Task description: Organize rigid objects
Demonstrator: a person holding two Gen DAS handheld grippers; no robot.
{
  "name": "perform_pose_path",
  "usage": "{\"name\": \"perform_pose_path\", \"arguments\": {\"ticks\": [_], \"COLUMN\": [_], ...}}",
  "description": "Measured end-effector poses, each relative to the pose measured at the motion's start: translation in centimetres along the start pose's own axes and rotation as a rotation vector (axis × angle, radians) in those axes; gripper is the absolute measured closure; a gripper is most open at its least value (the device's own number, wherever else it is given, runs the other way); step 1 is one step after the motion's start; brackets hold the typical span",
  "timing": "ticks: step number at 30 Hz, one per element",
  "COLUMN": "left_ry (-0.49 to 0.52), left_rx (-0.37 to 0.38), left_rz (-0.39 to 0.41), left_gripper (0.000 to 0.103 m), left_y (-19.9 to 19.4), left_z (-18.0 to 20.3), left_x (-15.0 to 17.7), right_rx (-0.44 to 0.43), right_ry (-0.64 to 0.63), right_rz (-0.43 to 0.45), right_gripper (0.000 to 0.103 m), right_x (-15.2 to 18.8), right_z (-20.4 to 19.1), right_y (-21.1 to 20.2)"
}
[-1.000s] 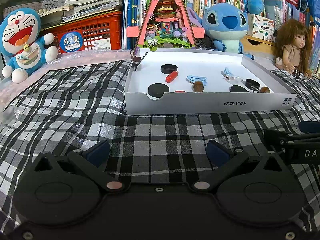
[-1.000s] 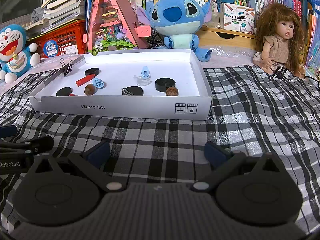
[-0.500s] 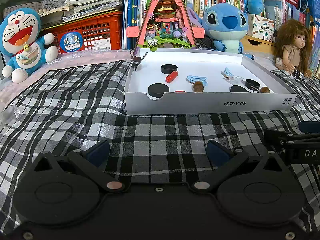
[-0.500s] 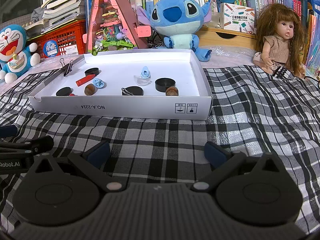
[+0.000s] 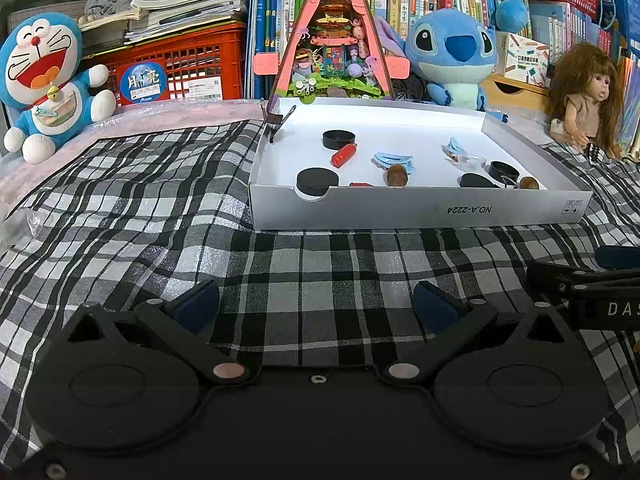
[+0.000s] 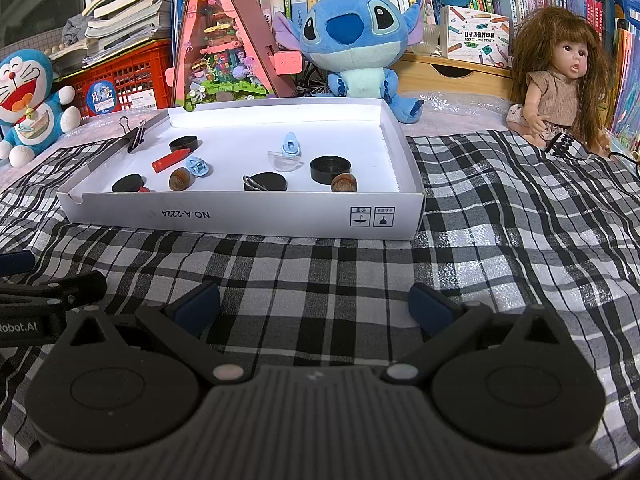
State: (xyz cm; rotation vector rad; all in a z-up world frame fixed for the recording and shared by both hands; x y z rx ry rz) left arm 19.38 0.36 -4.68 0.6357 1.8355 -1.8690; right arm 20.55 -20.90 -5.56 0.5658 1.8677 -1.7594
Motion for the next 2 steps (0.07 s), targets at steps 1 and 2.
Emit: {"name": "perform_pose_path", "arguments": {"ticks": [1,2], "left_ry": [0.001,0.001], "left_rx": [-0.001,-0.002], "left_rz": [0.000,-0.001], "left_gripper": [0.000,0.000], "left_y": [0.00,0.00], "left_z": [-0.02,-0.03], "left_x": [-0.01,0.00], "right_rx": [0.000,0.000], "right_ry": [0.000,0.000], "right_rz": [0.000,0.000], "right_gripper": [0.000,0.000], "right_x": [0.00,0.00], "right_z": [0.00,0.01], "right_y": [0.00,0.00]}}
Point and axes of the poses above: each gripper's, at about its wrist camera, not at the fingertips, and y roughly the way its jaws point, z to its right, x to its underside, the point moved 8 cm from there along y, roughly the way its jaws point, and after that the axes turned 15 degrees about -z, right-handed, at the moved point
